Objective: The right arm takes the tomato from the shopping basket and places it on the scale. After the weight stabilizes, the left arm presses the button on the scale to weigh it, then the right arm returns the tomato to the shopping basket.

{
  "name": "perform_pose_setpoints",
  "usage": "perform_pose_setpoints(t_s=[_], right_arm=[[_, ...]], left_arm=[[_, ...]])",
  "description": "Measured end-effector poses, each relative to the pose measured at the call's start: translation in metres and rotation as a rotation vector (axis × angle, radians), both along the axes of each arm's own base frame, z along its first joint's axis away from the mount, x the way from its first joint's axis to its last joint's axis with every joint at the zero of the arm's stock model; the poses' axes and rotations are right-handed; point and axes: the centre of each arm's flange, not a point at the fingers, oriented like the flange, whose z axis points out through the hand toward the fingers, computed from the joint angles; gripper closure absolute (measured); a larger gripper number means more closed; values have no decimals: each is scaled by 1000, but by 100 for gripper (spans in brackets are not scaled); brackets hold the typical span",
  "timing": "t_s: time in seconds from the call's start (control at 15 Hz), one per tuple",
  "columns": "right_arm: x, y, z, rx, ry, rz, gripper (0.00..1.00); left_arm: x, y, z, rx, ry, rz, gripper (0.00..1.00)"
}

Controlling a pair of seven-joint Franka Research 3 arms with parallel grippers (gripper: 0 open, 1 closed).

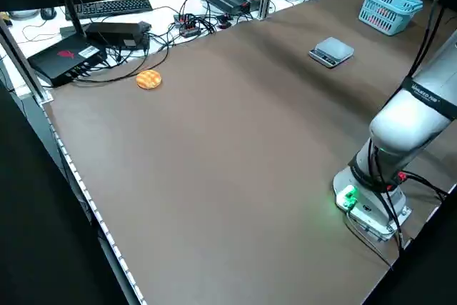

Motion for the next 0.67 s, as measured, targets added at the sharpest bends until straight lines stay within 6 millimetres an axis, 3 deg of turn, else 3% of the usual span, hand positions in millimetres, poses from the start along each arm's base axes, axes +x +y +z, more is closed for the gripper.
perform_pose_setpoints(t_s=[0.33, 0.47, 0.67], right_arm=[[-5, 21, 49, 5, -76, 42, 0], [-9, 26, 55, 27, -70, 43, 0], [-10, 10, 53, 41, -63, 20, 0]], left_arm=[[0, 2, 0, 0, 1, 4, 0], [0, 5, 0, 8, 1, 7, 0], [-1, 7, -1, 26, 11, 7, 0]])
